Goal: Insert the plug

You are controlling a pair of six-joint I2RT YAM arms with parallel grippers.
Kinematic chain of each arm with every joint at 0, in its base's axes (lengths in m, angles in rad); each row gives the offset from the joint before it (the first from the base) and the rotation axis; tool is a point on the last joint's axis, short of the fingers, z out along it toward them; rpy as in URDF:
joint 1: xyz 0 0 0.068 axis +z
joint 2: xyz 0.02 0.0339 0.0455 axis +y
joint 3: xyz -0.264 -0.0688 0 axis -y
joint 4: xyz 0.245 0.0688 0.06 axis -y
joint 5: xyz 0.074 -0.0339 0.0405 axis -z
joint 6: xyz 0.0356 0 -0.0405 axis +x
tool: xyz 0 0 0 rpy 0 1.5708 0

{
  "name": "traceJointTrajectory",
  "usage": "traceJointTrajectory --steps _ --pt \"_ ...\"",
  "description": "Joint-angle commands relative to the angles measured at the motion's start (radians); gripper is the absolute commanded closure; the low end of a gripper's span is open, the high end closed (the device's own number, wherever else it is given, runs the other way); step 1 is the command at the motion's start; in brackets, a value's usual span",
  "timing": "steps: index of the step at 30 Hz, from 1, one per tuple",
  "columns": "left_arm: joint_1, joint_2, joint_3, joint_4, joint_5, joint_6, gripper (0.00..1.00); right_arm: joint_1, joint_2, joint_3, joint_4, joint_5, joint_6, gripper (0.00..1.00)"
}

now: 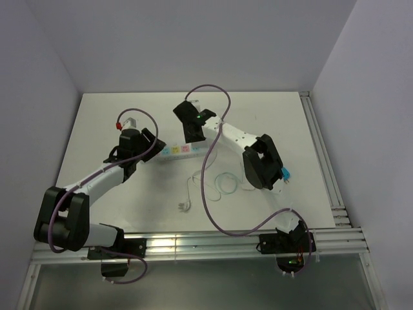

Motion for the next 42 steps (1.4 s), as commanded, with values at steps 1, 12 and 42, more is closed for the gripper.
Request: traceJointTrajectory --steps 1,12,42 --pt "0.004 -0.039 -0.005 0.014 0.002 -0.007 0.40 0.004 0.209 -0.110 -0.260 -0.090 -0.030 1.00" --pt "0.004 -0.062 -0.017 0.005 0.007 -0.006 0.40 0.007 0.088 -0.119 -0.191 -0.052 -0.002 0.65" --pt "-0.033 -0.285 -0.020 -0.121 0.001 0.005 0.38 -0.179 -0.713 -0.596 -0.082 0.051 0.186 0.43"
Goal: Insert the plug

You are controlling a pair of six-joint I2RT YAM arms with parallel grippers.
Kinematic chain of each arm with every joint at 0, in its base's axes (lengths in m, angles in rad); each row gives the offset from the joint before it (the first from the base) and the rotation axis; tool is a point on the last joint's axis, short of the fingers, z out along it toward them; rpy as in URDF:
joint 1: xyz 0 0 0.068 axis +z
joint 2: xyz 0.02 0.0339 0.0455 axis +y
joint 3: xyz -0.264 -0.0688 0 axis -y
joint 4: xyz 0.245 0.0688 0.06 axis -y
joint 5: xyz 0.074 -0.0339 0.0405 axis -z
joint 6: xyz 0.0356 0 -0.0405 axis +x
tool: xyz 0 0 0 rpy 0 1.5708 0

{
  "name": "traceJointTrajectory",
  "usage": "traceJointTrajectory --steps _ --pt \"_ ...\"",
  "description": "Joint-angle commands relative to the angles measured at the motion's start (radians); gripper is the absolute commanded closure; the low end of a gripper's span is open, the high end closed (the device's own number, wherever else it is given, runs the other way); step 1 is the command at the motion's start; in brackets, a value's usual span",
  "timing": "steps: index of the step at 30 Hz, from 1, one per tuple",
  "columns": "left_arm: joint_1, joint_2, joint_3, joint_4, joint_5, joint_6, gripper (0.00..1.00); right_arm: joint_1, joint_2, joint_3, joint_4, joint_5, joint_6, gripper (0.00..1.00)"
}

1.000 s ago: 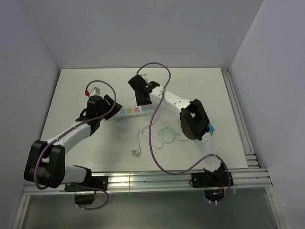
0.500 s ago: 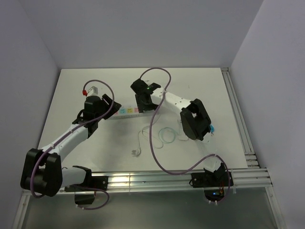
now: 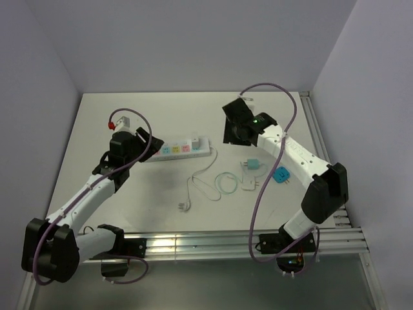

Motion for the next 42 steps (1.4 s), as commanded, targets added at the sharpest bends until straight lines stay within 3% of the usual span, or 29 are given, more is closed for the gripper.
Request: traceJointTrajectory --steps 1,5,9,15,20,25,33,34,42 --pt "-0.023 -0.076 -0.002 -0.006 -0.004 0.005 0.38 -0.057 -0.030 -0.167 -0.024 0.034 0.088 0.44" --pt "-0.064 -0.114 0.006 -0.042 -0.003 0.002 0.37 -0.205 -0.147 -0.320 0.005 0.051 0.127 0.45" --pt "-0.121 -0.125 0.014 -0.043 -0.014 -0.001 0.37 -0.354 -0.249 -0.449 0.048 -0.032 0.110 0.44" --pt "-0.181 -0.123 0.003 -0.034 -0.020 0.000 0.37 -0.512 -0.321 -0.522 0.071 -0.142 0.032 0.38" --pt "-0.185 -0.134 -0.018 -0.019 0.004 0.000 0.37 -0.517 -0.266 -0.532 0.179 -0.372 0.041 0.35" --pt "-0.187 -0.133 -0.002 -0.032 0.007 0.020 0.37 -0.517 -0.190 -0.563 0.330 -0.599 0.200 0.34" --pt "-0.185 -0.157 0.023 -0.060 0.003 0.031 0.37 -0.514 -0.139 -0.604 0.400 -0.511 0.418 0.31" --pt "-0.187 -0.159 0.026 -0.069 0.000 0.031 0.37 -0.513 -0.134 -0.597 0.376 -0.486 0.461 0.26" --pt "-0.187 -0.156 0.035 -0.074 -0.007 0.028 0.36 -0.489 -0.113 -0.534 0.290 -0.344 0.616 0.25"
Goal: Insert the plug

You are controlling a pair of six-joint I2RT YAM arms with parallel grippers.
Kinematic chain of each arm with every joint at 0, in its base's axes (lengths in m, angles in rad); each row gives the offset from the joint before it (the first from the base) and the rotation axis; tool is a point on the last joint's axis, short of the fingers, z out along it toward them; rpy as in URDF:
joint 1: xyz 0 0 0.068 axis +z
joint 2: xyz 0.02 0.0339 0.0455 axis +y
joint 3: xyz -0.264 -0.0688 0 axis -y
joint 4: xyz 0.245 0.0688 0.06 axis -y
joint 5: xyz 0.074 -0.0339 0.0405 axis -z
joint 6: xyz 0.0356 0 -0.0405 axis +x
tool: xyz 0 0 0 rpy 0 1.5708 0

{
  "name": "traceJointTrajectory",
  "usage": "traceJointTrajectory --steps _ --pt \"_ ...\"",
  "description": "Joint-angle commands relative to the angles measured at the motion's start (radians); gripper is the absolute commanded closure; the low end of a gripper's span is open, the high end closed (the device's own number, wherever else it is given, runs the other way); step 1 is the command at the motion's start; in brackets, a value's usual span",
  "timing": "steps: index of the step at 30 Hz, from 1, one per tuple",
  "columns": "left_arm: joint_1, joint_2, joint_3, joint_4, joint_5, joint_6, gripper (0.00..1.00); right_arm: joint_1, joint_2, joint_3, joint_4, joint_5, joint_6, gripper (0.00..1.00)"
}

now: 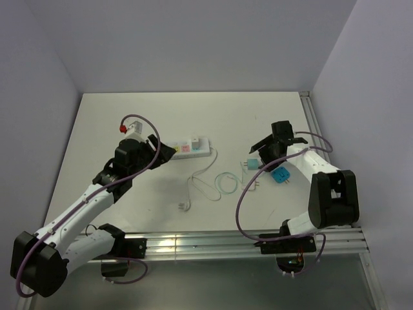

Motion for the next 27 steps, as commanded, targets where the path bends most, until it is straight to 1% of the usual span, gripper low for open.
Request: traceJointTrajectory --steps 1,6,9,12,16,18,23,24,27 --pt "-0.005 -0.016 0.047 0.009 -0.003 0.018 0.36 0.017 0.027 0.061 -0.038 0.085 0.115 0.25" --pt "-0.003 -0.026 0.052 0.008 -0.008 0.015 0.36 0.027 0.115 0.127 -0.077 0.092 0.151 0.26" --pt "-0.003 -0.026 0.061 0.003 -0.006 0.018 0.36 0.039 0.128 0.134 -0.087 0.108 0.197 0.27" --pt "-0.005 -0.031 0.070 -0.008 -0.014 0.018 0.36 0.064 0.128 0.141 -0.120 0.164 0.257 0.27" --pt "-0.003 -0.039 0.076 -0.019 -0.017 0.024 0.36 0.080 0.134 0.144 -0.137 0.175 0.283 0.28" --pt "-0.005 -0.043 0.076 -0.020 -0.017 0.024 0.36 0.085 0.140 0.144 -0.158 0.197 0.315 0.30" --pt "-0.005 -0.068 0.076 -0.032 -0.017 0.024 0.35 0.085 0.152 0.139 -0.146 0.213 0.327 0.32" --pt "-0.005 -0.069 0.079 -0.035 -0.017 0.026 0.35 0.087 0.162 0.144 -0.150 0.218 0.329 0.34" --pt "-0.005 -0.069 0.085 -0.045 -0.017 0.033 0.35 0.087 0.197 0.174 -0.160 0.224 0.318 0.35"
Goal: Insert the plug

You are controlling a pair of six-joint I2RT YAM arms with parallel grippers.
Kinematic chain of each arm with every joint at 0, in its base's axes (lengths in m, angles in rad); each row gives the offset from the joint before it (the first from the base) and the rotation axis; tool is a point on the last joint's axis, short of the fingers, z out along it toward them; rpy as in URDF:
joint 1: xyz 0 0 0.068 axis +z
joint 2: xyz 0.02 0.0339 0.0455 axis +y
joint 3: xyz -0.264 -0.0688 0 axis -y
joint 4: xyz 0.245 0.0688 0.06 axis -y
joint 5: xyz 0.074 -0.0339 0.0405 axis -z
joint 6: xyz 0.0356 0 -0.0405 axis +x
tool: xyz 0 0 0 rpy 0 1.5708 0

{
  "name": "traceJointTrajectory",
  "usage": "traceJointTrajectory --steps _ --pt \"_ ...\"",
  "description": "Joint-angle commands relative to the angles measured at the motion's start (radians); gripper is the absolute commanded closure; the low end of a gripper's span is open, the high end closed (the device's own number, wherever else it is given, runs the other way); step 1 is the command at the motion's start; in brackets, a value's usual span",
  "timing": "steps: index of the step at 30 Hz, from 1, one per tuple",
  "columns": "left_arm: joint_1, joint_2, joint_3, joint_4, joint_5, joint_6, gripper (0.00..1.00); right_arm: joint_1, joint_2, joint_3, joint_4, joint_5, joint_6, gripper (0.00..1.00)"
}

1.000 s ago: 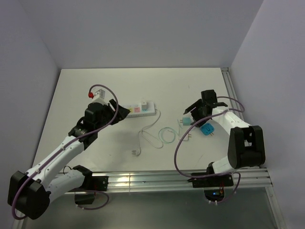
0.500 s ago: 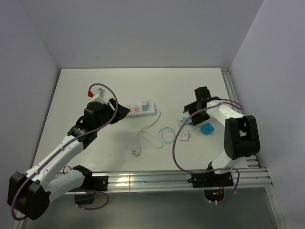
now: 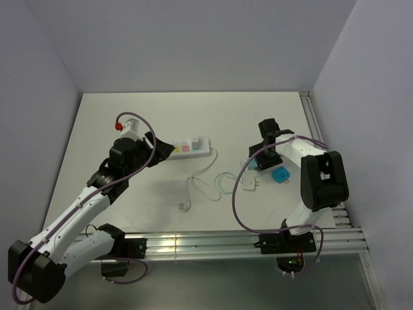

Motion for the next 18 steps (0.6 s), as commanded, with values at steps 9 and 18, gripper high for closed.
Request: traceJointTrajectory --steps 9,18 --pt "-0.005 -0.032 0.046 -0.025 -0.012 0.037 0.34 0.003 0.077 0.073 -0.020 0.054 0.009 0.48" --pt "-0.003 -0.016 0.064 -0.020 0.007 0.049 0.34 0.005 0.118 0.086 0.006 0.010 -0.116 0.40"
